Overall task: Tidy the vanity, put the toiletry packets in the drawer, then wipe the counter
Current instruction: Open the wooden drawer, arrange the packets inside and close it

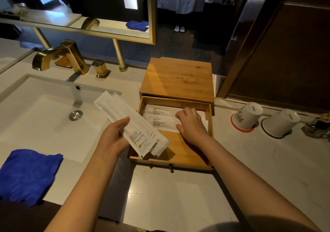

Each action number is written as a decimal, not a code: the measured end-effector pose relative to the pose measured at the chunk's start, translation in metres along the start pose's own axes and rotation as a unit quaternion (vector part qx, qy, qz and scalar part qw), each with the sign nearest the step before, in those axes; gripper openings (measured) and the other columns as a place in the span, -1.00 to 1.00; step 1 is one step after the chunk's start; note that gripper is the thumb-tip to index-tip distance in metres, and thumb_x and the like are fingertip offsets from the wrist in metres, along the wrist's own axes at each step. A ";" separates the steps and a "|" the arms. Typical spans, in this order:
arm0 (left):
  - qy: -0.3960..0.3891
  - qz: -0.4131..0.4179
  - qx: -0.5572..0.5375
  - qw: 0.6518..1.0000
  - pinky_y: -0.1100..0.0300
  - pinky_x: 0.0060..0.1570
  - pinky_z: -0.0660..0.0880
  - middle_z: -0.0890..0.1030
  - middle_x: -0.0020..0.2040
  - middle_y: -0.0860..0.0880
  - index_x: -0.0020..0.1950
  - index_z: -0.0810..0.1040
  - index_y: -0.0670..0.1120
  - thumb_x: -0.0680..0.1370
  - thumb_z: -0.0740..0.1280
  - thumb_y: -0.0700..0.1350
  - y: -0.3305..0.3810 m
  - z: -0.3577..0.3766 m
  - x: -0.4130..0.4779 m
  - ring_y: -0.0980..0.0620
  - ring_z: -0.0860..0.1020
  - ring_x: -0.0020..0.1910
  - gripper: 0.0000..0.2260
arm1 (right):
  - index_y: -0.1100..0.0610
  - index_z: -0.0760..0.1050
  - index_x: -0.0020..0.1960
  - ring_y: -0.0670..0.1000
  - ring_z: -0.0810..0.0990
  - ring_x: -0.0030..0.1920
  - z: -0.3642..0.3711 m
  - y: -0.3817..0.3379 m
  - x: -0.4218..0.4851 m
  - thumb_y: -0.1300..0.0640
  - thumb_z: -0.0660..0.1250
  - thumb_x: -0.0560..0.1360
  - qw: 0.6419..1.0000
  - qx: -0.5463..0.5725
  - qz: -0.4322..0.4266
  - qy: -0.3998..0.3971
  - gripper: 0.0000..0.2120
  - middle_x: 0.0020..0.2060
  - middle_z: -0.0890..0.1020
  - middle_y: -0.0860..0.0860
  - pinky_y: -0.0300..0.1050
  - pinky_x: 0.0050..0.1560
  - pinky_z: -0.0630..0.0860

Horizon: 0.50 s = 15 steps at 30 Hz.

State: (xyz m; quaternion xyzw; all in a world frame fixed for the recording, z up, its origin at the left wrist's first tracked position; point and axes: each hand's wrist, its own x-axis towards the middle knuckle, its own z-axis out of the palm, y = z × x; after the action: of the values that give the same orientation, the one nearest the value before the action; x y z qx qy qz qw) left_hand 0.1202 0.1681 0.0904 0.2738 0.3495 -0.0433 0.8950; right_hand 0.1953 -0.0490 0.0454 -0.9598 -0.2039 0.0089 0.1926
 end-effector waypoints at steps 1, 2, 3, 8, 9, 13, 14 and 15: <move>-0.002 0.002 -0.003 1.000 -0.13 -0.03 0.53 0.58 0.20 -0.20 0.30 0.45 -0.15 0.47 0.32 -0.31 0.000 0.000 -0.001 -0.19 0.56 0.14 -0.61 | 0.08 0.37 0.31 0.05 0.32 0.24 -0.002 -0.002 -0.005 0.12 0.25 0.54 1.000 -0.011 -0.008 0.016 -0.65 0.22 0.43 0.04 -0.09 0.23 0.32; -0.006 0.002 -0.007 1.000 -0.14 -0.02 0.53 0.58 0.19 -0.20 0.30 0.45 -0.14 0.47 0.32 -0.31 0.001 -0.001 -0.002 -0.20 0.56 0.14 -0.61 | 0.08 0.35 0.34 0.04 0.31 0.27 -0.003 -0.003 -0.012 0.10 0.23 0.55 1.000 -0.014 -0.017 0.017 -0.63 0.25 0.42 0.04 -0.10 0.25 0.31; -0.008 0.003 -0.009 1.000 -0.15 0.00 0.52 0.59 0.19 -0.20 0.29 0.45 -0.14 0.48 0.31 -0.31 0.002 -0.001 -0.002 -0.20 0.56 0.15 -0.62 | 0.08 0.31 0.38 0.04 0.28 0.32 -0.004 -0.004 -0.019 0.07 0.19 0.57 1.000 -0.013 -0.028 -0.001 -0.61 0.31 0.39 0.04 -0.10 0.30 0.28; -0.008 0.005 -0.005 1.000 -0.12 0.04 0.52 0.58 0.21 -0.20 0.30 0.45 -0.16 0.48 0.31 -0.31 0.003 0.000 -0.002 -0.20 0.56 0.17 -0.62 | -0.04 -0.04 0.52 -0.01 -0.19 0.52 0.000 0.003 -0.038 -0.12 -0.05 0.61 0.978 -0.041 -0.058 -0.194 -0.49 0.54 -0.12 -0.05 -0.05 0.46 -0.20; -0.010 0.003 -0.001 1.000 -0.11 0.04 0.52 0.57 0.22 -0.20 0.30 0.45 -0.16 0.48 0.31 -0.31 0.002 0.001 -0.002 -0.20 0.55 0.17 -0.62 | -0.04 -0.08 0.52 -0.02 -0.24 0.51 0.000 0.005 -0.037 -0.13 -0.07 0.61 0.974 -0.046 -0.060 -0.212 -0.48 0.53 -0.17 -0.06 -0.05 0.46 -0.25; -0.010 -0.002 0.016 1.000 -0.09 0.10 0.50 0.56 0.23 -0.21 0.29 0.46 -0.18 0.49 0.30 -0.31 -0.002 0.004 -0.002 -0.20 0.55 0.16 -0.64 | -0.03 -0.15 0.52 -0.02 -0.29 0.50 -0.005 0.005 -0.032 -0.13 -0.07 0.61 0.962 -0.061 -0.066 -0.256 -0.46 0.52 -0.23 -0.06 -0.01 0.47 -0.26; -0.011 -0.002 0.019 1.000 -0.10 0.08 0.51 0.56 0.22 -0.21 0.27 0.47 -0.18 0.48 0.30 -0.31 -0.002 0.005 -0.002 -0.20 0.55 0.15 -0.65 | -0.03 -0.15 0.52 -0.02 -0.29 0.50 -0.007 0.004 -0.031 -0.12 -0.06 0.61 0.960 -0.065 -0.068 -0.263 -0.46 0.53 -0.22 -0.06 -0.01 0.47 -0.26; -0.012 -0.003 0.025 1.000 -0.10 0.06 0.52 0.56 0.20 -0.22 0.23 0.48 -0.18 0.49 0.30 -0.31 -0.003 0.006 -0.003 -0.20 0.55 0.13 -0.69 | -0.02 -0.13 0.52 -0.02 -0.27 0.50 -0.009 0.004 -0.031 -0.10 -0.06 0.62 0.958 -0.069 -0.070 -0.268 -0.47 0.53 -0.21 -0.06 -0.02 0.47 -0.25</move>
State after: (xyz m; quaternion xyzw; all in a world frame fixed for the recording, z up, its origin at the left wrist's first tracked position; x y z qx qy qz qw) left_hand 0.1209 0.1617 0.0950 0.2940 0.3383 -0.0583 0.8920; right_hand 0.1696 -0.0676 0.0505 -0.9164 -0.3146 0.2388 0.0646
